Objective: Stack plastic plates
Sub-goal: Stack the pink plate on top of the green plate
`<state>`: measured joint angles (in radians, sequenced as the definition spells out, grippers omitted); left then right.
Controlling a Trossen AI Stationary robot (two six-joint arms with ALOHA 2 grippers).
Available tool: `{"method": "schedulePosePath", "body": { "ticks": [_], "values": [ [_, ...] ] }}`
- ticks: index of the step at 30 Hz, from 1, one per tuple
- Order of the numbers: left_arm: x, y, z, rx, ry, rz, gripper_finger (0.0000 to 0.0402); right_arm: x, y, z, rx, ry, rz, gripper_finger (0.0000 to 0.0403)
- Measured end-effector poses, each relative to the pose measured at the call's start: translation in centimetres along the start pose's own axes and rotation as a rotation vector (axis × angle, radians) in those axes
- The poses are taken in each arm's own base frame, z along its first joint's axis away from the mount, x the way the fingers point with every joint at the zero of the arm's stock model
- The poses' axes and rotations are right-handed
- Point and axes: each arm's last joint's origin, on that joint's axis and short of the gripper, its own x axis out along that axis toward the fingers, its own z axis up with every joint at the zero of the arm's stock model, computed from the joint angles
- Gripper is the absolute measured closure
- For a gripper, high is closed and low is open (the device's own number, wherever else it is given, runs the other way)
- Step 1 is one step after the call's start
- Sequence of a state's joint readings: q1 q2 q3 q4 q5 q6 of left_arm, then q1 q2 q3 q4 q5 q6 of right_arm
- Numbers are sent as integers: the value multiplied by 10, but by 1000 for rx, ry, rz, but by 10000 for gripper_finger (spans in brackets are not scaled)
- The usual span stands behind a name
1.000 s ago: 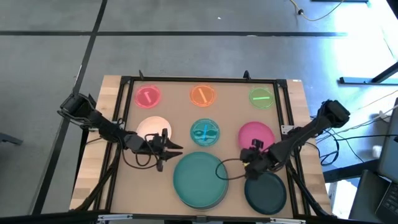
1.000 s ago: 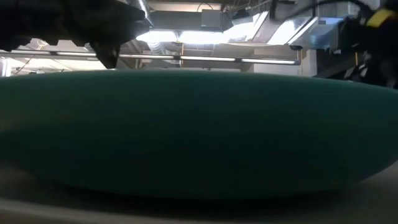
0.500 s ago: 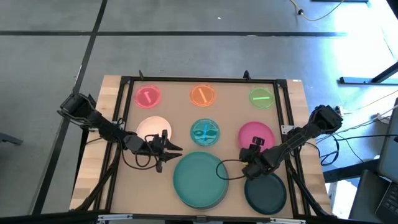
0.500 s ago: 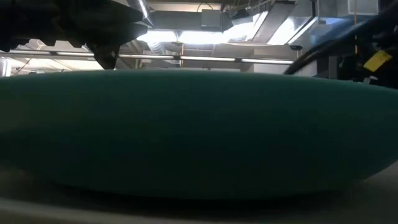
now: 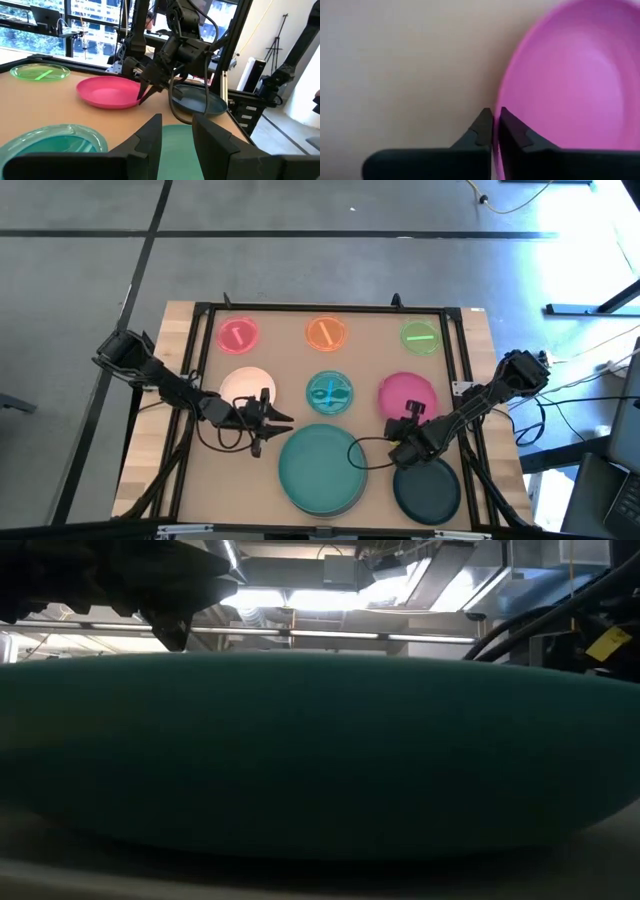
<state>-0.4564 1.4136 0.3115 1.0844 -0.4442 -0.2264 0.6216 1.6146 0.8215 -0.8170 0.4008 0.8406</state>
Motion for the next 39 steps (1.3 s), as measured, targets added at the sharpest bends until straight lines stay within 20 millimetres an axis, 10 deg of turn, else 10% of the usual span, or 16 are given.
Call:
{"method": "schedulePosePath", "body": {
  "ticks": [15, 39],
  "values": [
    [0, 0, 0, 0, 0, 0, 301, -29, 13, 19, -134, -89, 38, 400],
    [1, 3, 1, 19, -7, 29, 301, -101, 70, 72, -450, -721, 383, 401]
  ]
}}
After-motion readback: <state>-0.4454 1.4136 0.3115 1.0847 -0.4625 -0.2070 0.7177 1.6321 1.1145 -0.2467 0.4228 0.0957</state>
